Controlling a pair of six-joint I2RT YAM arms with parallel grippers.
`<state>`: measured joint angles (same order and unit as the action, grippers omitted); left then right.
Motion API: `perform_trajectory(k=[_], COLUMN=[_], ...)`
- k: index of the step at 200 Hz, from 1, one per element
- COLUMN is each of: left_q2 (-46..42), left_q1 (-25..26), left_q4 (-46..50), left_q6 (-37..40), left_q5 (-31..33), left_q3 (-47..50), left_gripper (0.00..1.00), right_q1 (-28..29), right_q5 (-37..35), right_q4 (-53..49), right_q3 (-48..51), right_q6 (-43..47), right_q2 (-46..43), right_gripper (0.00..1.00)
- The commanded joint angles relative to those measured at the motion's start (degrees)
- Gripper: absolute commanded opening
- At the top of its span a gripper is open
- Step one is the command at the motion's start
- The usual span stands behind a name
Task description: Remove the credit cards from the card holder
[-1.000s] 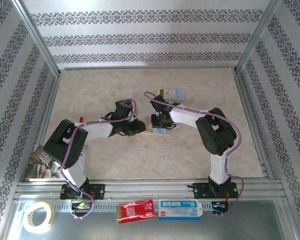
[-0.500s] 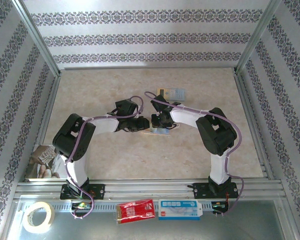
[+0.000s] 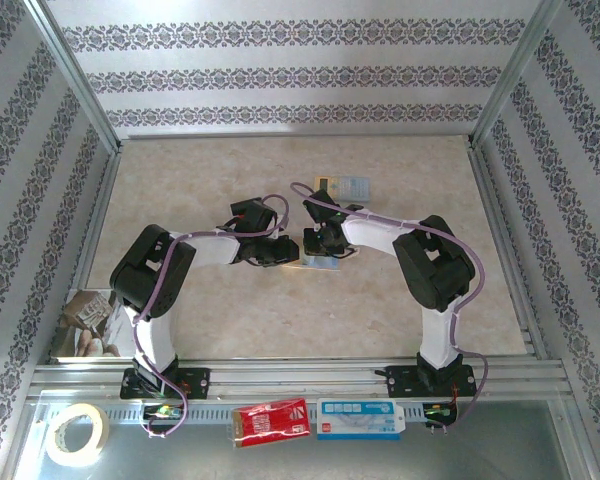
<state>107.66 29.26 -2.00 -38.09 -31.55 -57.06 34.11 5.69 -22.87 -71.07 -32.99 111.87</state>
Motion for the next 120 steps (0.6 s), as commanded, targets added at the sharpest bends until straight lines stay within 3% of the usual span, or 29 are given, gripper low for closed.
perform_trajectory(k=[1, 96, 120], left_q2=[1.6, 1.5, 1.7], left_q1=[0.7, 0.7, 0.6], left_q4=[-1.0, -1.3, -1.0], left_q6=[1.0, 2.5, 2.8], left_q5=[-1.4, -0.6, -0.5], left_q3=[-1.5, -2.4, -2.8], left_gripper=[0.17, 0.17, 0.13], right_q1=[0.1, -0.9, -1.1], right_q5=[2.7, 5.3, 5.3], right_q4=[-2.4, -0.9, -0.3], right_q3=[2.8, 3.3, 3.8], right_q6=[-0.1, -0.4, -0.8], right_q2=[2.1, -1.8, -2.9], right_gripper=[0.21, 0.21, 0.21])
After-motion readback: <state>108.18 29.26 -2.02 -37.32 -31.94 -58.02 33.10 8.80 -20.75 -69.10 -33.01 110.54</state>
